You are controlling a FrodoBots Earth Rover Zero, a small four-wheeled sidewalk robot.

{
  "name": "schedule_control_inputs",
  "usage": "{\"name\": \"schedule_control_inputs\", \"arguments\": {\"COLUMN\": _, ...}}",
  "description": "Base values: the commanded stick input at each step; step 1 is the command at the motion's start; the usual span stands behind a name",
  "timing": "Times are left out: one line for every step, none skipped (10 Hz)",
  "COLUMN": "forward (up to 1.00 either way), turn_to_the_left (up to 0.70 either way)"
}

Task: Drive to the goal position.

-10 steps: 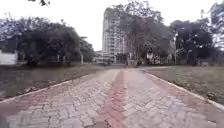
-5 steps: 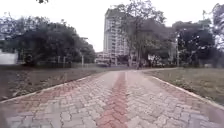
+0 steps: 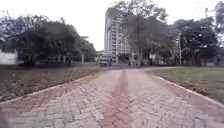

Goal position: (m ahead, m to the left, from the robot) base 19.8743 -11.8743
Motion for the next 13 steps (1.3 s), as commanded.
{"name": "schedule_control_inputs", "arguments": {"forward": 0.7, "turn_to_the_left": -0.01}}
{"name": "schedule_control_inputs", "arguments": {"forward": 0.7, "turn_to_the_left": 0.0}}
{"name": "schedule_control_inputs", "arguments": {"forward": 0.7, "turn_to_the_left": -0.01}}
{"name": "schedule_control_inputs", "arguments": {"forward": 0.7, "turn_to_the_left": -0.02}}
{"name": "schedule_control_inputs", "arguments": {"forward": 0.7, "turn_to_the_left": -0.02}}
{"name": "schedule_control_inputs", "arguments": {"forward": 0.7, "turn_to_the_left": -0.02}}
{"name": "schedule_control_inputs", "arguments": {"forward": 0.7, "turn_to_the_left": -0.02}}
{"name": "schedule_control_inputs", "arguments": {"forward": 0.7, "turn_to_the_left": -0.02}}
{"name": "schedule_control_inputs", "arguments": {"forward": 0.7, "turn_to_the_left": -0.1}}
{"name": "schedule_control_inputs", "arguments": {"forward": 0.7, "turn_to_the_left": -0.17}}
{"name": "schedule_control_inputs", "arguments": {"forward": 0.7, "turn_to_the_left": -0.31}}
{"name": "schedule_control_inputs", "arguments": {"forward": 0.7, "turn_to_the_left": -0.29}}
{"name": "schedule_control_inputs", "arguments": {"forward": 0.7, "turn_to_the_left": -0.06}}
